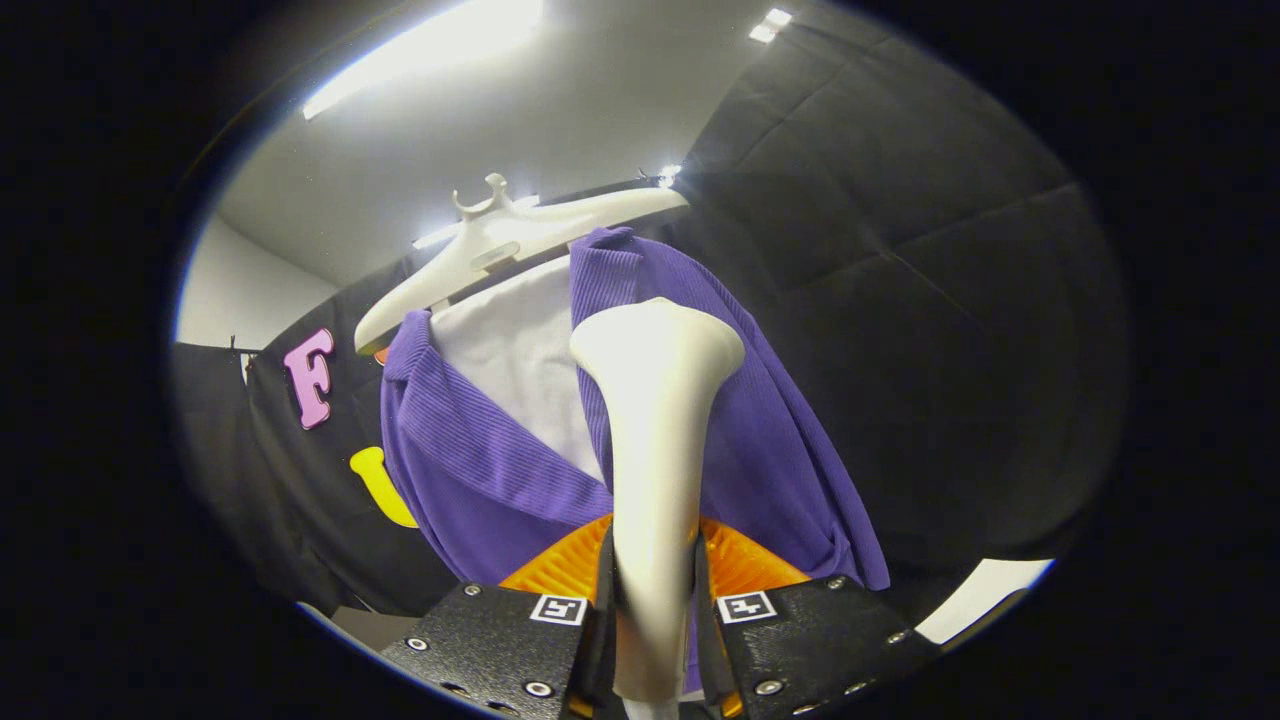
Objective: Iron the clothes twice with a garment steamer, once on the left side and once on the right side.
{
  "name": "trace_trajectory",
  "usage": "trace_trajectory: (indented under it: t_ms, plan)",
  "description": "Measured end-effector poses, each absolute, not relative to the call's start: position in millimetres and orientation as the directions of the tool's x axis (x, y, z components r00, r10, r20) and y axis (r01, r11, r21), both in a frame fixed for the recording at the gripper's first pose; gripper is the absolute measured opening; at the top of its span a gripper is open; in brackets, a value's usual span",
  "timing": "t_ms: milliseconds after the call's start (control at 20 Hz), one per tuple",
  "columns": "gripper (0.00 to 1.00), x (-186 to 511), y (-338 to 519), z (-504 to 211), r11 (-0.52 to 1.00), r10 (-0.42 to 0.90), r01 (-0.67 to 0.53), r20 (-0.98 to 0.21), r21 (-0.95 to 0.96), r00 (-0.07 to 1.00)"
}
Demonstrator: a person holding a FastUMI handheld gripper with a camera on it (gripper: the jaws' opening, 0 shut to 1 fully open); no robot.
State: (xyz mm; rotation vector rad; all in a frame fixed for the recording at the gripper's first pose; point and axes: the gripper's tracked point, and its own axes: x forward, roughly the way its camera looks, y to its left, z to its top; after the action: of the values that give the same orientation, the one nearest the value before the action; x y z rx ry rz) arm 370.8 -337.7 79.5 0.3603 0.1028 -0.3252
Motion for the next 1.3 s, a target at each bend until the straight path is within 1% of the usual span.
trace_trajectory:
  t_ms: [250,650,1300]
  plan:
    - [0.33,369.4,-340.4,32.4,0.875,-0.280,0.352,-0.247,0.332,0.928]
    - [0.33,331.6,-343.6,-39.7,0.863,-0.264,0.392,-0.376,0.319,0.888]
    - [0.33,295.4,-338.6,-138.4,0.832,-0.235,0.445,-0.518,0.331,0.823]
